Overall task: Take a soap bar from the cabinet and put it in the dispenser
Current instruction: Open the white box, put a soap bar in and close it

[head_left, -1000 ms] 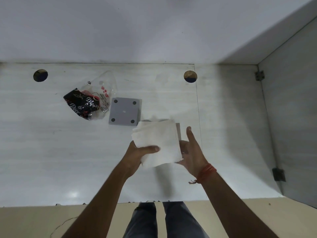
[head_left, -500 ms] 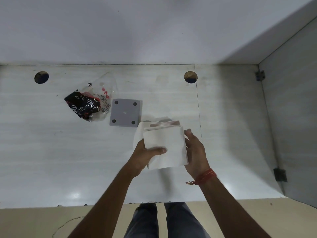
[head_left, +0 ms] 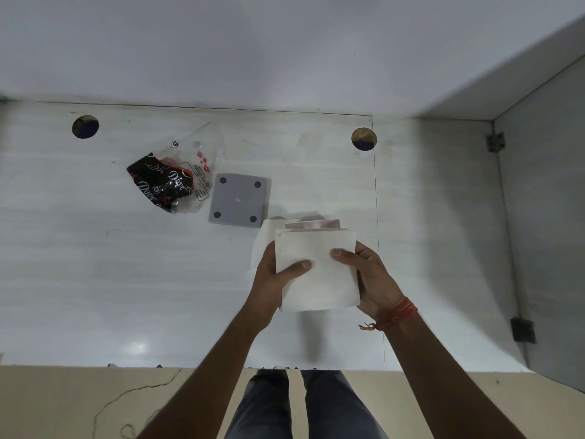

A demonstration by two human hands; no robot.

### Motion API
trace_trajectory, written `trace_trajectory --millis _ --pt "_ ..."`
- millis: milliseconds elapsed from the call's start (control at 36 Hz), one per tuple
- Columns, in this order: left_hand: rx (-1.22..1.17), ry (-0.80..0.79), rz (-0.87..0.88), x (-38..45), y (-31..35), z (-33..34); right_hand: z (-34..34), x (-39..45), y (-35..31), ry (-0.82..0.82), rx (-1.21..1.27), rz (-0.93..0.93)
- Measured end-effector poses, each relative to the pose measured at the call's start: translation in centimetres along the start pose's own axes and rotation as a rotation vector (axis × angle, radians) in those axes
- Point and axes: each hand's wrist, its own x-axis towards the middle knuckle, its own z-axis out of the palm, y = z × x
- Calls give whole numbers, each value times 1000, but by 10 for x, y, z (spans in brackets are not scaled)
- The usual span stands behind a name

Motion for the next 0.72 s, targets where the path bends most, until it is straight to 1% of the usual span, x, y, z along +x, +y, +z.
trace_trajectory --millis 56,139,194,278,361,500,611,722 --pt "-82 7 -44 0 -1 -1 0 4 2 42 -25 -13" --pt "-69 169 -79 2 -1 0 -2 11 9 194 -145 -47" --pt "-1 256 -49 7 -3 1 -4 15 12 293 -257 -89" --pt "145 299 -3 15 -4 2 -6 25 12 412 -407 -135" --pt "328 369 27 24 -5 4 -3 36 8 524 -660 -212" --pt "687 452 154 31 -8 9 3 51 9 576 -968 -268" --pt "742 498 210 33 -12 14 5 60 13 600 -1069 -290" --pt "786 495 236 34 -14 17 4 64 11 635 -1195 -293"
